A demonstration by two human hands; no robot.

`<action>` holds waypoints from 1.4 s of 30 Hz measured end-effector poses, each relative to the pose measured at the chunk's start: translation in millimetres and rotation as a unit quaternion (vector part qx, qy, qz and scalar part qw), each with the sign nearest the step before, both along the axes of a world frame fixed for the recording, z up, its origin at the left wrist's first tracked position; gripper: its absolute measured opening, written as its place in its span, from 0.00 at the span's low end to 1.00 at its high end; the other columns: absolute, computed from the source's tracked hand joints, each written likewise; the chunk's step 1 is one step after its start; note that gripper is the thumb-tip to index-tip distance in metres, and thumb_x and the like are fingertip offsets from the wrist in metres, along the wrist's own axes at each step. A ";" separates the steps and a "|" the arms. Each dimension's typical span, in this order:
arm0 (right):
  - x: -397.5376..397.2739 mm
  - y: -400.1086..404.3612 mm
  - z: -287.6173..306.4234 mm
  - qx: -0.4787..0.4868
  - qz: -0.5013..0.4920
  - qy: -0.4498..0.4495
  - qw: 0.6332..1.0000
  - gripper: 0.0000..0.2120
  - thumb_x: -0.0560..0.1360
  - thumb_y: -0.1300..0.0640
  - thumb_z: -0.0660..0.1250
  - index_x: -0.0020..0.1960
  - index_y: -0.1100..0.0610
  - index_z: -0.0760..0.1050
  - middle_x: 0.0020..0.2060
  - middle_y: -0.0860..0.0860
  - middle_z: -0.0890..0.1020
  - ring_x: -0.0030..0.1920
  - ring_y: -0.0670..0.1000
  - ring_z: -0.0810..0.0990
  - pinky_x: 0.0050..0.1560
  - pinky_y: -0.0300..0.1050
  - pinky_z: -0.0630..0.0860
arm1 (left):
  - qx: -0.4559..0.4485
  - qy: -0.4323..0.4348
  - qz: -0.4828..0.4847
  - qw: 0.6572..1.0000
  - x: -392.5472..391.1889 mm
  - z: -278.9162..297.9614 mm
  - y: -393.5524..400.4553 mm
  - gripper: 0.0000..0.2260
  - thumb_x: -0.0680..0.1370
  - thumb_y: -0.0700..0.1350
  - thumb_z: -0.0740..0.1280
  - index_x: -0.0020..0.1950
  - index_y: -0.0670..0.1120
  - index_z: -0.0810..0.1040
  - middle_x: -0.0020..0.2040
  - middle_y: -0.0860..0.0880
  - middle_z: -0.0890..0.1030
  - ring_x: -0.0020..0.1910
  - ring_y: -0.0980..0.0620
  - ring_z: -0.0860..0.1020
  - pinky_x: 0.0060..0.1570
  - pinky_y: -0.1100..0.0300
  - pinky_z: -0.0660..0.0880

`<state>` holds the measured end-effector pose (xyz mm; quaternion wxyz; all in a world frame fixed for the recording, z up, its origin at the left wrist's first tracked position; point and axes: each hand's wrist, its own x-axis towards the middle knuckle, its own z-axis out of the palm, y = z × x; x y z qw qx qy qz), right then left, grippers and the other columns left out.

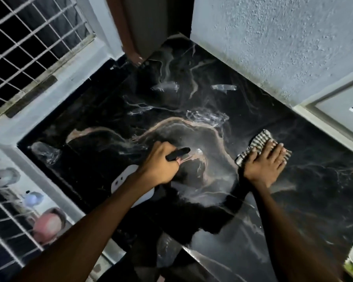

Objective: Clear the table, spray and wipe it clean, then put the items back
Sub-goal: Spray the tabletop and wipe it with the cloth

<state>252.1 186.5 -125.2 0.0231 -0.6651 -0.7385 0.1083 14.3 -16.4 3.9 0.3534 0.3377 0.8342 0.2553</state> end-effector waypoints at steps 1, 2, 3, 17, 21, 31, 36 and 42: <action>-7.7 -16.9 0.6 0.007 0.013 -0.003 1.000 0.35 0.79 0.41 0.47 0.83 0.56 0.55 0.82 0.60 0.54 0.82 0.62 0.52 0.80 0.64 0.51 | -0.011 0.008 -0.006 1.000 -3.9 -0.3 -4.3 0.10 0.70 0.44 0.66 0.28 0.47 0.70 0.34 0.43 0.76 0.36 0.42 0.79 0.38 0.52 0.77; -14.4 -36.7 1.8 0.011 0.027 -0.006 1.000 0.34 0.80 0.42 0.47 0.83 0.55 0.55 0.82 0.60 0.54 0.82 0.62 0.52 0.80 0.64 0.51 | -0.015 0.014 -0.013 1.000 -8.0 -5.3 -10.7 0.10 0.70 0.44 0.67 0.29 0.50 0.70 0.36 0.44 0.76 0.40 0.42 0.80 0.39 0.57 0.74; -19.9 -59.2 2.4 0.006 0.043 -0.007 0.999 0.33 0.81 0.42 0.47 0.83 0.55 0.54 0.83 0.60 0.53 0.83 0.61 0.51 0.80 0.64 0.51 | -0.025 0.008 -0.019 0.999 -12.3 -9.0 -17.9 0.07 0.69 0.45 0.67 0.32 0.50 0.73 0.38 0.44 0.78 0.42 0.43 0.81 0.41 0.58 0.75; -109.4 -108.0 12.3 -0.024 0.040 -0.009 0.999 0.33 0.82 0.41 0.48 0.84 0.53 0.51 0.83 0.59 0.51 0.83 0.61 0.48 0.80 0.65 0.49 | 0.105 -0.065 0.091 0.988 -49.6 -10.8 -104.2 0.11 0.64 0.38 0.63 0.39 0.37 0.83 0.36 0.53 0.82 0.38 0.53 0.83 0.30 0.75 0.73; -196.6 -176.6 12.8 -0.034 0.223 0.016 0.974 0.33 0.82 0.39 0.48 0.84 0.51 0.50 0.83 0.59 0.48 0.83 0.60 0.45 0.81 0.64 0.47 | 0.084 -0.067 0.111 0.988 -48.8 -13.6 -108.9 0.09 0.67 0.34 0.65 0.41 0.43 0.83 0.35 0.50 0.83 0.39 0.48 0.84 0.29 0.73 0.74; -63.3 -97.9 13.6 -0.031 0.194 -0.054 0.979 0.32 0.82 0.41 0.50 0.83 0.49 0.54 0.83 0.55 0.52 0.83 0.58 0.52 0.80 0.64 0.50 | 0.098 -0.041 0.166 0.980 -48.5 -15.3 -108.5 0.08 0.68 0.31 0.65 0.42 0.36 0.83 0.38 0.42 0.84 0.41 0.45 0.84 0.30 0.71 0.75; -161.3 -140.5 16.8 -0.037 0.202 -0.002 0.979 0.34 0.82 0.40 0.49 0.84 0.50 0.48 0.83 0.59 0.46 0.83 0.59 0.44 0.81 0.63 0.45 | 0.086 -0.043 0.187 0.978 -41.3 -19.9 -104.9 0.09 0.71 0.26 0.65 0.42 0.35 0.83 0.38 0.42 0.84 0.40 0.47 0.84 0.29 0.71 0.75; -111.8 -227.1 18.2 -0.081 0.530 0.030 0.844 0.31 0.84 0.41 0.53 0.84 0.47 0.49 0.84 0.51 0.47 0.84 0.53 0.43 0.81 0.62 0.49 | 0.092 -0.071 0.188 0.975 -38.4 -18.9 -84.5 0.08 0.68 0.33 0.66 0.40 0.40 0.83 0.34 0.53 0.83 0.34 0.60 0.81 0.32 0.71 0.74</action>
